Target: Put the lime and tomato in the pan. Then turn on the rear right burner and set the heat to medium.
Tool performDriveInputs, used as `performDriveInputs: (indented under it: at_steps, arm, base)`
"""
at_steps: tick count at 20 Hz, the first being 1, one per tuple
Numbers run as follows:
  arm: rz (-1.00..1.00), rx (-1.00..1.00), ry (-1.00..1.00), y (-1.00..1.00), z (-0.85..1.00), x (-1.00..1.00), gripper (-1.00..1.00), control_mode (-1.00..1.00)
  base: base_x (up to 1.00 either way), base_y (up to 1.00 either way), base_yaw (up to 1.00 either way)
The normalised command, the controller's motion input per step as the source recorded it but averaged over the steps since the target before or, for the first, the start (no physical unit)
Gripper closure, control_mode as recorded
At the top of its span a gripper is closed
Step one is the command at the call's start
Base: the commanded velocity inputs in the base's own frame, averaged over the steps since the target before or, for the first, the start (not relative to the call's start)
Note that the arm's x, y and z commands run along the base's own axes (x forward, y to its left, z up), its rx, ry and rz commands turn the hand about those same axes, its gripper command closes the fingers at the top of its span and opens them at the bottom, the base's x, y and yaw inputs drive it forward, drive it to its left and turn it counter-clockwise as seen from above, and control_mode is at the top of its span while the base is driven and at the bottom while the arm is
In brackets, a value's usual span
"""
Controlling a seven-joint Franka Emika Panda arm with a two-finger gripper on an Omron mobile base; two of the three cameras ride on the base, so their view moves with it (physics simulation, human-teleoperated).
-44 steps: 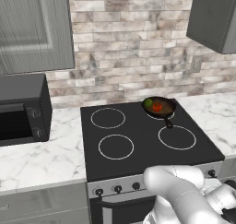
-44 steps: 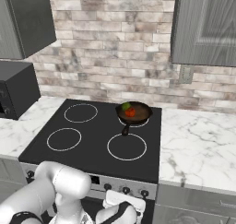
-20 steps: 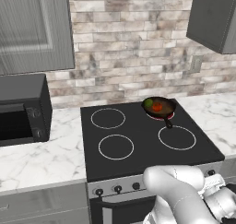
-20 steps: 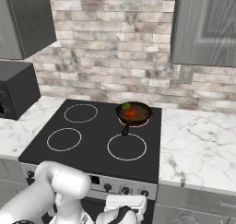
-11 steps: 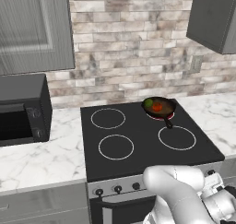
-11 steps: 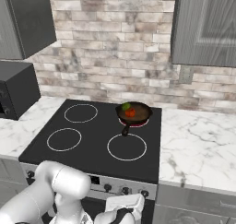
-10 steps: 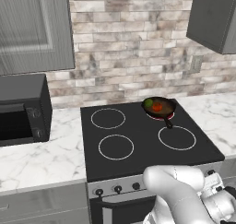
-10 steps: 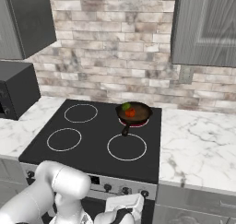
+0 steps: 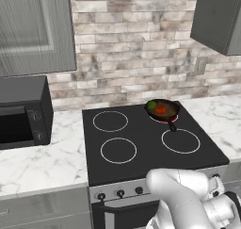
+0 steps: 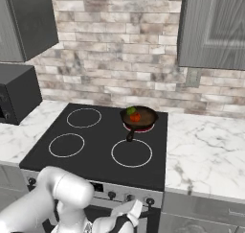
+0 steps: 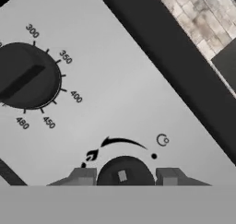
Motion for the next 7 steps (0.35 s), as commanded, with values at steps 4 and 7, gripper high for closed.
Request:
performDriveInputs:
  at_steps: [4,7]
  arm:
    - [-0.23,-0.28,0.00,0.00,-0.18,0.00,1.00,-1.00]
    - [-0.23,-0.29,0.00,0.00,-0.24,0.00,1.00,-1.00]
  base:
    - [0.00,0.00,0.00]
    - [0.00,0.00,0.00]
